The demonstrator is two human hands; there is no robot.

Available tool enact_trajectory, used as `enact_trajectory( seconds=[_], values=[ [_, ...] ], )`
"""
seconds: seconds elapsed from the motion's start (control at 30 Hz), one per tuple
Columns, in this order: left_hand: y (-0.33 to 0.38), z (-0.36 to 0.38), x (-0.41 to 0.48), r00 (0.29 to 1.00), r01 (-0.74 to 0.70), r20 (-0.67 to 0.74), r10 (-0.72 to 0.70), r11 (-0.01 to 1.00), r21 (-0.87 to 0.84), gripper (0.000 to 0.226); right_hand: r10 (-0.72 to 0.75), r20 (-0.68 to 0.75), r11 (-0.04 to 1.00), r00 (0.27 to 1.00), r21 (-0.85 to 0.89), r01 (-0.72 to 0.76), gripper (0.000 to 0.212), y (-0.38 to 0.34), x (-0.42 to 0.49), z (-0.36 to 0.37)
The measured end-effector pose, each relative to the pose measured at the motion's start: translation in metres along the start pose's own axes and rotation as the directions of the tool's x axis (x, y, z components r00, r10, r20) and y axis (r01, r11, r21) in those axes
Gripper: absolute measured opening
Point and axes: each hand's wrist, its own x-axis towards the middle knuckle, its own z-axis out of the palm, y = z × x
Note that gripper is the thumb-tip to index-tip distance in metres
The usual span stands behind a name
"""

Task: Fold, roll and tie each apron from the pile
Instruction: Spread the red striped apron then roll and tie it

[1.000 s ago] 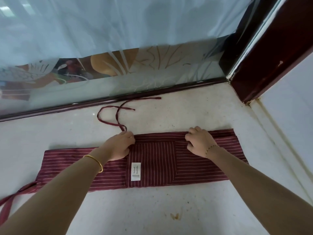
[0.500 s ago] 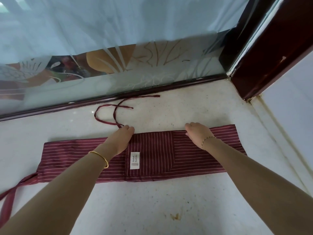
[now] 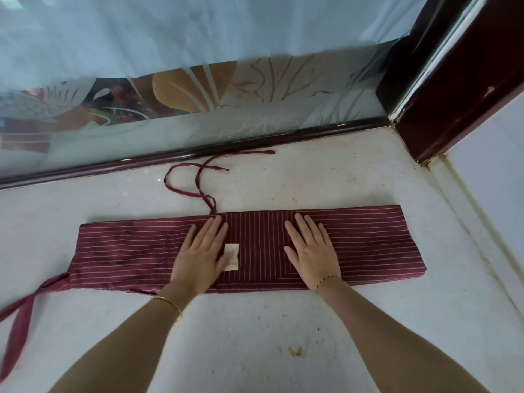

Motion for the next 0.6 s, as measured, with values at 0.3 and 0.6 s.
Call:
enact_trajectory(
  seconds=[0.3, 0.6],
  values=[
    [-0.107, -0.007, -0.078, 0.777, 0.586, -0.057, -0.627, 0.753, -0.299, 0.056, 0.074, -0.064, 0.993, 0.995, 0.093, -0.068, 0.057, -0.042, 0.008, -0.024],
    [-0.179, -0.013, -0.117, 0.713, 0.695, 0.242, -0.659, 0.71, -0.112, 0.062, -0.093, 0.326, 0.956, 0.941, 0.293, -0.007, 0.084, -0.241, 0.031, -0.038]
  ],
)
